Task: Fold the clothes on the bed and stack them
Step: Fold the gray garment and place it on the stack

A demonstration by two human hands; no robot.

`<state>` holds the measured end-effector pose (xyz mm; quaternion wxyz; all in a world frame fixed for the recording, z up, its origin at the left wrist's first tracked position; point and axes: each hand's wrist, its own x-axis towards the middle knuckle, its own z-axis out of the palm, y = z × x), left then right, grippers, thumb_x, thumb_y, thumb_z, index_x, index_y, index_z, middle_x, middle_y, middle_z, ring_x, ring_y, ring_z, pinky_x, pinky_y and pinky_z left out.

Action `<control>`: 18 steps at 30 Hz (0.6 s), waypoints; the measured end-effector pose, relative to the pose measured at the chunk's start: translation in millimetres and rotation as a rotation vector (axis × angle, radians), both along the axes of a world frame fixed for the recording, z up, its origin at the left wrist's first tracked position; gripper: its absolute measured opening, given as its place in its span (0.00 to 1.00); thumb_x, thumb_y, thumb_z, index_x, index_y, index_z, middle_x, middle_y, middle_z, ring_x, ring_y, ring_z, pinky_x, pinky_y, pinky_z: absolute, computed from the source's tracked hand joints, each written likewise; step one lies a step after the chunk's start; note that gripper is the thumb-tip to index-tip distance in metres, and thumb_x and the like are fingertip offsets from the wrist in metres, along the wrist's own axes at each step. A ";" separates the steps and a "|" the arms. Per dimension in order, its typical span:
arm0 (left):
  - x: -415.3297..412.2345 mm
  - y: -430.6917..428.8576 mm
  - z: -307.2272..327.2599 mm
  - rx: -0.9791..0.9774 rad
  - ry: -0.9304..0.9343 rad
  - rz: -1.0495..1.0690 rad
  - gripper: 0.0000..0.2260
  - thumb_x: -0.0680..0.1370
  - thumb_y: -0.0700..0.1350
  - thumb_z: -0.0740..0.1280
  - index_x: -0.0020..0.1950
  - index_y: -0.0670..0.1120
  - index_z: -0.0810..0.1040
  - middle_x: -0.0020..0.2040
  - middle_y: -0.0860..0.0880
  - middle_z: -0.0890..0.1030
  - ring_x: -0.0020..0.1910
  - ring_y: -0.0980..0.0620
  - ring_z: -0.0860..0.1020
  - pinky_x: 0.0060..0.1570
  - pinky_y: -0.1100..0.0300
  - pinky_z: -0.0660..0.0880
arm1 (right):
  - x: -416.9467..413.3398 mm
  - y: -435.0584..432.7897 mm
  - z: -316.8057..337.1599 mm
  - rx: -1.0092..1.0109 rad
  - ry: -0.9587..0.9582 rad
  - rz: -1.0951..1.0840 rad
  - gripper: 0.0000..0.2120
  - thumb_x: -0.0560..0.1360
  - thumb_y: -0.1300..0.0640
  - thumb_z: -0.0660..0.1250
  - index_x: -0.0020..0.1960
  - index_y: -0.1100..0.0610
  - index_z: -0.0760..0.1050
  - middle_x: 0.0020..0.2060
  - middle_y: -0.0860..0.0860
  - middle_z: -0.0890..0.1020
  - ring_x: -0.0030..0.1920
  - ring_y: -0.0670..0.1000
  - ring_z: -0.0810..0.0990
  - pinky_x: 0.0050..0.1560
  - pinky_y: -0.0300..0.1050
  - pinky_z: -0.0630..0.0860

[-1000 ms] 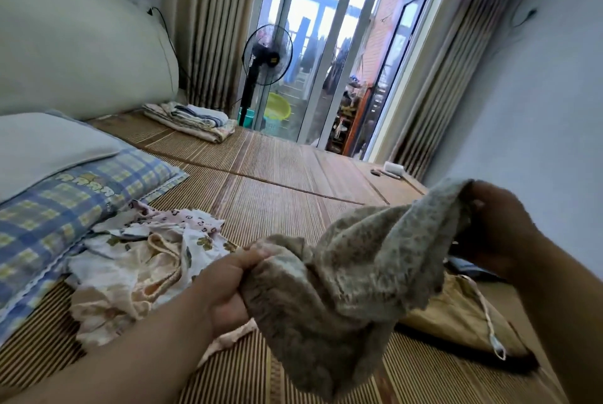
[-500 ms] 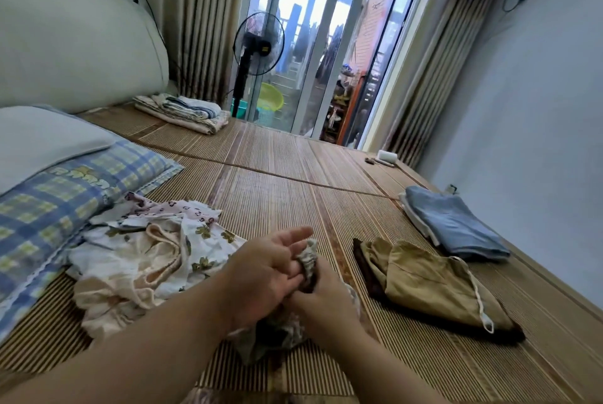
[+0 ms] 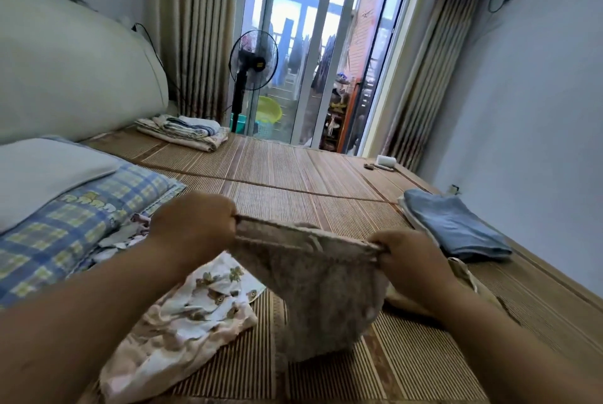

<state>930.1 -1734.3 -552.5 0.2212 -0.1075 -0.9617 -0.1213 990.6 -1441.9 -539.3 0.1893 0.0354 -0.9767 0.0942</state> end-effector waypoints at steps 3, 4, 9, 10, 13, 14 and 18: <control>-12.6 -10.9 62.5 -0.033 0.040 -0.007 0.11 0.70 0.52 0.62 0.30 0.49 0.75 0.30 0.53 0.74 0.32 0.52 0.73 0.32 0.60 0.68 | -7.9 8.8 53.4 -0.100 0.086 -0.033 0.10 0.73 0.60 0.66 0.49 0.50 0.84 0.38 0.46 0.81 0.40 0.47 0.76 0.37 0.41 0.70; -13.8 -8.9 85.0 -0.032 0.075 -0.018 0.11 0.70 0.51 0.63 0.31 0.48 0.77 0.30 0.53 0.75 0.32 0.53 0.73 0.30 0.60 0.66 | -11.5 9.1 75.3 -0.111 0.165 -0.047 0.10 0.72 0.61 0.66 0.48 0.51 0.84 0.39 0.48 0.83 0.40 0.49 0.76 0.36 0.41 0.67; -6.7 10.6 197.4 0.063 0.145 -0.043 0.10 0.72 0.47 0.65 0.34 0.43 0.78 0.33 0.45 0.78 0.33 0.48 0.75 0.31 0.60 0.66 | -12.6 6.7 191.4 -0.441 0.340 -0.009 0.10 0.72 0.65 0.65 0.41 0.53 0.83 0.33 0.49 0.80 0.35 0.49 0.76 0.34 0.40 0.69; -3.2 13.8 215.3 0.101 0.152 -0.029 0.10 0.72 0.48 0.65 0.35 0.43 0.77 0.34 0.45 0.78 0.34 0.47 0.75 0.31 0.60 0.66 | -9.5 6.8 208.5 -0.508 0.346 0.009 0.11 0.72 0.65 0.65 0.38 0.53 0.81 0.33 0.50 0.79 0.36 0.49 0.76 0.34 0.41 0.71; 8.7 22.4 249.7 0.141 0.205 0.046 0.08 0.72 0.47 0.64 0.38 0.44 0.76 0.37 0.45 0.77 0.36 0.48 0.75 0.31 0.60 0.65 | -3.4 6.9 238.9 -0.505 0.349 0.016 0.09 0.72 0.64 0.66 0.40 0.53 0.81 0.36 0.51 0.81 0.39 0.49 0.77 0.36 0.44 0.74; 12.0 25.4 255.8 0.131 0.223 0.043 0.07 0.73 0.46 0.64 0.39 0.43 0.77 0.38 0.45 0.77 0.37 0.48 0.75 0.31 0.60 0.65 | -1.8 6.6 244.0 -0.460 0.357 0.003 0.06 0.72 0.62 0.68 0.40 0.53 0.82 0.36 0.51 0.81 0.39 0.49 0.77 0.37 0.44 0.73; 25.7 31.8 264.0 0.343 0.041 -0.322 0.08 0.75 0.36 0.62 0.42 0.46 0.78 0.41 0.46 0.79 0.39 0.49 0.76 0.32 0.60 0.70 | 8.0 6.3 249.7 -0.449 0.241 0.015 0.08 0.74 0.62 0.67 0.39 0.53 0.81 0.38 0.55 0.81 0.38 0.52 0.77 0.38 0.47 0.74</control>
